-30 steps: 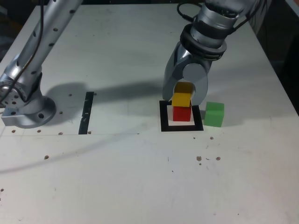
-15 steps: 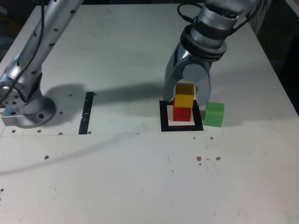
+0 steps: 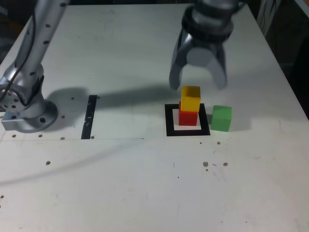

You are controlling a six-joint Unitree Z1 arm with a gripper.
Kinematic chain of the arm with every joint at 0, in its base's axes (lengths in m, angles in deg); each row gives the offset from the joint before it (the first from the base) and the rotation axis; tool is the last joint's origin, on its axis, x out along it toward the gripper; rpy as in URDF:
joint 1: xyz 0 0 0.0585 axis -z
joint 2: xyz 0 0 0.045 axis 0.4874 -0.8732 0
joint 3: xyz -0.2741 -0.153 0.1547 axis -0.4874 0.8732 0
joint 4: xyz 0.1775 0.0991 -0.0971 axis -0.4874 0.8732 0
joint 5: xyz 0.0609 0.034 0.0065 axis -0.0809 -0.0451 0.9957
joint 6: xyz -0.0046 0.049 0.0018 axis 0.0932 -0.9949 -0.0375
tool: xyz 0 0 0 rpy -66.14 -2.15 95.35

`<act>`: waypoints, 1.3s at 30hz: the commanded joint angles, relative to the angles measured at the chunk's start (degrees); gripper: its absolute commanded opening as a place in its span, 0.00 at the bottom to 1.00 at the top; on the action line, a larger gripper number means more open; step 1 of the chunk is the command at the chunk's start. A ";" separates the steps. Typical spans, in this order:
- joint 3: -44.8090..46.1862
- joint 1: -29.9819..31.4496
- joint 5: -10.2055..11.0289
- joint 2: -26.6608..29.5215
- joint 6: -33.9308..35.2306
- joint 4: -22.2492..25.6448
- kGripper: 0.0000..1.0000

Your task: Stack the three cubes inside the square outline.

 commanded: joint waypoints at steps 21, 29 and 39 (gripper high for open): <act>-12.67 4.21 4.61 -7.64 -6.72 1.11 0.99; -14.04 4.21 3.73 -10.02 -7.32 0.93 0.98; -14.01 3.80 2.58 -12.11 -8.03 0.85 0.98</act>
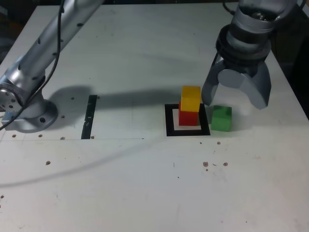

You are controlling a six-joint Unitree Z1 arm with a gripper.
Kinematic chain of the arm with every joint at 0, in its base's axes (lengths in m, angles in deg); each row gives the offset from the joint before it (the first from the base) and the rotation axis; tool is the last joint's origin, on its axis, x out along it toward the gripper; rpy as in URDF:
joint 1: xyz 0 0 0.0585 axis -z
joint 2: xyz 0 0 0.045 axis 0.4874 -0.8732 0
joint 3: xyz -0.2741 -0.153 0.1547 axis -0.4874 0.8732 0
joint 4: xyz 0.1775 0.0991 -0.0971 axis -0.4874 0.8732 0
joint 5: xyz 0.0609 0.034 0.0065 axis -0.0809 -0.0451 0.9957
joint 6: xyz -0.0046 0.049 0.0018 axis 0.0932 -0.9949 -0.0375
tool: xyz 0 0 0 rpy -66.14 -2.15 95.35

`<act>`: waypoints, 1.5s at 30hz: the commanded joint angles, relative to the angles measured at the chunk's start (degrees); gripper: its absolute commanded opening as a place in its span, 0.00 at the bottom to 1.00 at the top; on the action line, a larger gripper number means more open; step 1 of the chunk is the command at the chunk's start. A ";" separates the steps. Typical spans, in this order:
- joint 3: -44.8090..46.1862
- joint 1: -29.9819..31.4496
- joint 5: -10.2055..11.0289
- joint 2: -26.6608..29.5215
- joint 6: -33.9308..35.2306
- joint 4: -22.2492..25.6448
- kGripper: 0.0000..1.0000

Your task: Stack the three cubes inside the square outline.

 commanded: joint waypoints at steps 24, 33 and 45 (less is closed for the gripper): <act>1.16 -2.53 -4.60 -5.42 -0.66 -0.18 0.99; 1.14 -3.43 -6.24 -6.91 -1.12 -0.32 0.93; 0.81 -4.00 -5.12 -7.67 -1.48 -0.70 0.62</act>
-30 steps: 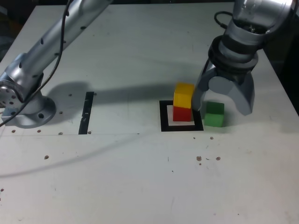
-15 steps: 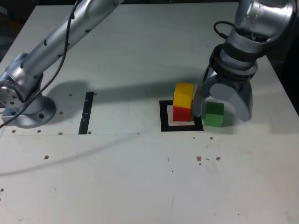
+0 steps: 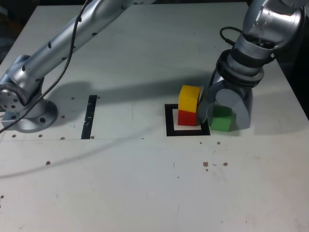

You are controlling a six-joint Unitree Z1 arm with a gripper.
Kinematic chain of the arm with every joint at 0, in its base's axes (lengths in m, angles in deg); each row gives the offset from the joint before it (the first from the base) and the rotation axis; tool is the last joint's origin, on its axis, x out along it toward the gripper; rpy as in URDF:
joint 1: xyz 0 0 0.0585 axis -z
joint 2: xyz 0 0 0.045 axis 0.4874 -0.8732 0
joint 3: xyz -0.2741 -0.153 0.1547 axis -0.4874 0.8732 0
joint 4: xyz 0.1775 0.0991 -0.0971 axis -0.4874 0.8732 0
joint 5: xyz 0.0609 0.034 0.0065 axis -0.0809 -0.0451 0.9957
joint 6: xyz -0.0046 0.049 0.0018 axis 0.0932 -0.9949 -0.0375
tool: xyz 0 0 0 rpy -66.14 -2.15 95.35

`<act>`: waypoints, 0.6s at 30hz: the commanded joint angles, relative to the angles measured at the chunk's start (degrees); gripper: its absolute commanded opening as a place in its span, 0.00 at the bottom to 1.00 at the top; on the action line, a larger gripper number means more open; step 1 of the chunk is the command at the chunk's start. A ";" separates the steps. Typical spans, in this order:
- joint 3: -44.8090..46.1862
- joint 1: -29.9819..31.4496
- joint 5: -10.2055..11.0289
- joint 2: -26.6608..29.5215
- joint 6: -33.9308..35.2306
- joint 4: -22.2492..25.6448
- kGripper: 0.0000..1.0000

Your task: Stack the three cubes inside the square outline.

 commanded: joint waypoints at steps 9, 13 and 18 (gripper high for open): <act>-1.84 -0.07 -0.07 -1.41 0.21 -0.32 0.24; -2.21 -0.07 0.00 -1.46 0.22 -0.36 0.17; -2.20 0.02 1.25 -1.56 0.20 -0.53 0.14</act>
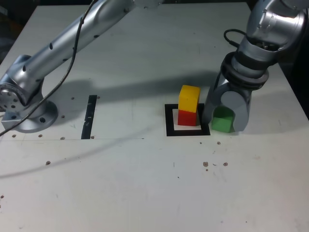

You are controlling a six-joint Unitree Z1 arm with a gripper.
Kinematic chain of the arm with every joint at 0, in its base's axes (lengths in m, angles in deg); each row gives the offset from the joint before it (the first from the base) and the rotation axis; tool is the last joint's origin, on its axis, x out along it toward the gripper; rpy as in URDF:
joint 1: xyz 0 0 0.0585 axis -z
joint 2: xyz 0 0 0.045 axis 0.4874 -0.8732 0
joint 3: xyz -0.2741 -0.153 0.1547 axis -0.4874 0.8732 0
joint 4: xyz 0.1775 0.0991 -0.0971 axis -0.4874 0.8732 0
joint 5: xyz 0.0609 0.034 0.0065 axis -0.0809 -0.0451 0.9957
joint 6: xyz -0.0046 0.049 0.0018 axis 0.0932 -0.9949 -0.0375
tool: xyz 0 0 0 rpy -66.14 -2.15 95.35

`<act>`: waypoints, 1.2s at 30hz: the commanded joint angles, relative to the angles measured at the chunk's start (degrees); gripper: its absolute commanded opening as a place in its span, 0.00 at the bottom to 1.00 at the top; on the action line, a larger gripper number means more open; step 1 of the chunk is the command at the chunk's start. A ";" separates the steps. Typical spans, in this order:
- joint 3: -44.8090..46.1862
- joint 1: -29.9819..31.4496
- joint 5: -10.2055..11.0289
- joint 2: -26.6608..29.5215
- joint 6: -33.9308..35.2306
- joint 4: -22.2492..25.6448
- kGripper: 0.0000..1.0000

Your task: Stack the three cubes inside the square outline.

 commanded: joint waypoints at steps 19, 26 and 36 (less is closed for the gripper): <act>-5.75 4.90 3.92 10.78 -1.90 2.27 0.11; -2.67 7.17 7.42 21.41 -2.33 2.87 0.10; 12.87 1.20 6.53 28.38 -2.10 2.81 0.10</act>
